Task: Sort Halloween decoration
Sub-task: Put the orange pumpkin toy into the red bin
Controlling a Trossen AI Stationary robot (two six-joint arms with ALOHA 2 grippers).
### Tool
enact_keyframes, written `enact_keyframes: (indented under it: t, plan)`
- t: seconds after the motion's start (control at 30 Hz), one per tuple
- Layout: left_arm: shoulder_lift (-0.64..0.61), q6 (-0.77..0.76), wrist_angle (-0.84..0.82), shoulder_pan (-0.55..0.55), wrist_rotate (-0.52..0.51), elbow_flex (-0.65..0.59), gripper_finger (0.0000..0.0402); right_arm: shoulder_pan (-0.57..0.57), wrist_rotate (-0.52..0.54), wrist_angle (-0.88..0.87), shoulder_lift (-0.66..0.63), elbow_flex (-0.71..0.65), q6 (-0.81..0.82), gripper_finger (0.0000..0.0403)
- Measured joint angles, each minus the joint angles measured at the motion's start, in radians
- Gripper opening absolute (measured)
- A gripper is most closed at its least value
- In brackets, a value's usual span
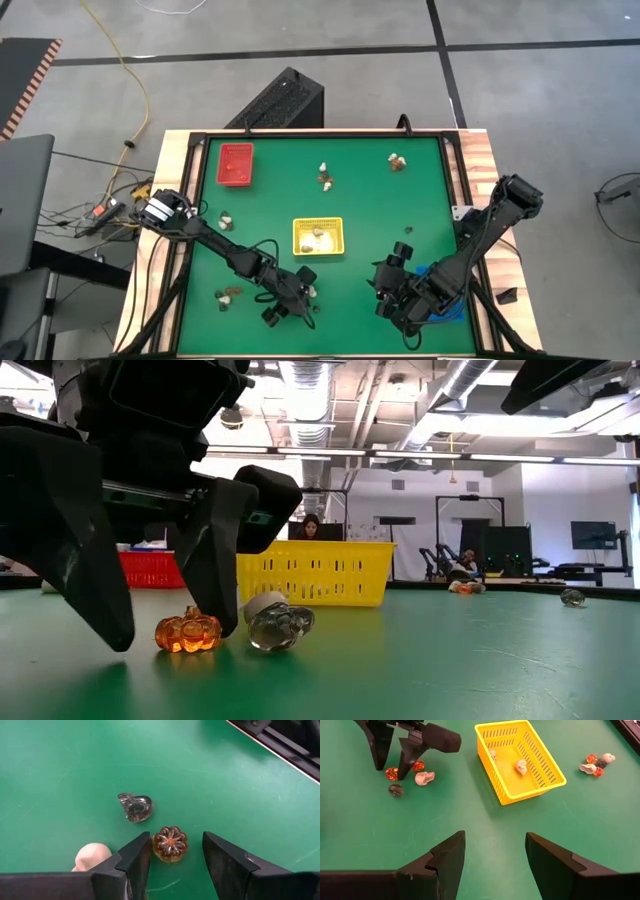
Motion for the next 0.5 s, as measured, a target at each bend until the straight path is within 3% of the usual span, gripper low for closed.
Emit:
enact_keyframes:
  t: [0.5]
  plan:
    - [0.000, -0.025, -0.003, 0.000, -0.003, 0.000, 0.0169, 0.000, 0.000, 0.000, 0.000, 0.000, -0.007, 0.0240]
